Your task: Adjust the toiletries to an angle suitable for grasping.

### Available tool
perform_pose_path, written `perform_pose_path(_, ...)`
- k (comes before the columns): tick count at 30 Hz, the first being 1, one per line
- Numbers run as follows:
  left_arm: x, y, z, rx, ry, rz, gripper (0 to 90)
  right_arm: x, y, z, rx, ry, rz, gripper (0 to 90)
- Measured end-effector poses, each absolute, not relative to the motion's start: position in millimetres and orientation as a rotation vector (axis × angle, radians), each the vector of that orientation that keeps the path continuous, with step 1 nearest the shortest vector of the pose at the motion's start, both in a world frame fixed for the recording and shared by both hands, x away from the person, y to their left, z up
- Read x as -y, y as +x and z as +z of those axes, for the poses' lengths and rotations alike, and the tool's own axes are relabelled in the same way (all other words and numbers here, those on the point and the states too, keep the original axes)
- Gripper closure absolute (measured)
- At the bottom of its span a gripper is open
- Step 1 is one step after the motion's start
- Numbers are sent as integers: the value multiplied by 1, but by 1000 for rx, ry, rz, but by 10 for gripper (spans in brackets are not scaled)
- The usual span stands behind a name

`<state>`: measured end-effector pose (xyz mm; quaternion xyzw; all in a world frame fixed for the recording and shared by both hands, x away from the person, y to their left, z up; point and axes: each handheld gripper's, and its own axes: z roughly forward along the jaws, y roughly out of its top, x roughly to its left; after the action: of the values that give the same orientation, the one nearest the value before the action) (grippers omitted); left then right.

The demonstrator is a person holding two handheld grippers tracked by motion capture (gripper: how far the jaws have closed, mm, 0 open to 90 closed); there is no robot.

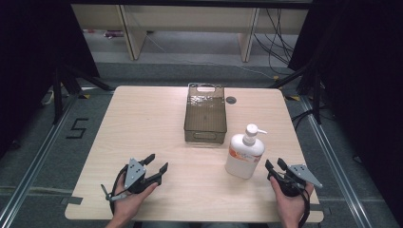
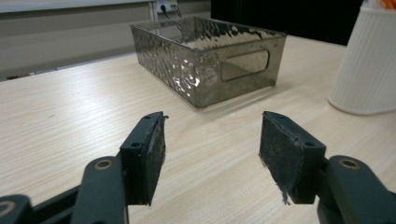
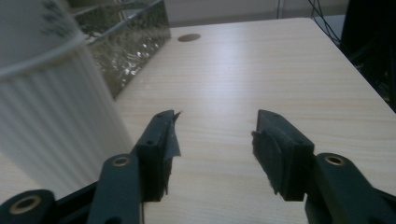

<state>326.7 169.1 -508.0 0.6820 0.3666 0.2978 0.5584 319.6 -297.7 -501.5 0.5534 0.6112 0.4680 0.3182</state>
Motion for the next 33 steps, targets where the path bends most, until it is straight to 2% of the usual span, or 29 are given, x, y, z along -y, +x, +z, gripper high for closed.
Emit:
perform_pose_path(2, -170, 327, -509, -870, 1599, 699, 419, 296, 317, -499, -1615, 1452, 1268, 537)
perform_pose_path(3, -170, 328, -512, -874, 1583, 699, 427, 294, 309, -492, -1623, 1421, 1257, 621)
perform_pose_path(4, -171, 330, -514, -877, 1581, 689, 432, 292, 307, -490, -1615, 1417, 1272, 659)
perform_pose_path(5, -171, 330, -514, -877, 1581, 689, 434, 292, 307, -490, -1615, 1417, 1272, 659)
perform_pose_path(6, -171, 330, -516, -893, 1585, 677, 435, 291, 299, -483, -1649, 1387, 1281, 744)
perform_pose_path(7, -171, 330, -519, -892, 1596, 684, 439, 291, 297, -480, -1672, 1370, 1279, 787)
perform_pose_path(11, -172, 332, -523, -889, 1592, 684, 447, 283, 289, -470, -1735, 1302, 1276, 900)
perform_pose_path(22, -171, 331, -522, -900, 1611, 690, 441, 254, 276, -433, -1746, 1179, 1348, 900)
perform_pose_path(33, -172, 332, -522, -899, 1618, 675, 426, 241, 284, -430, -1758, 1214, 1336, 900)
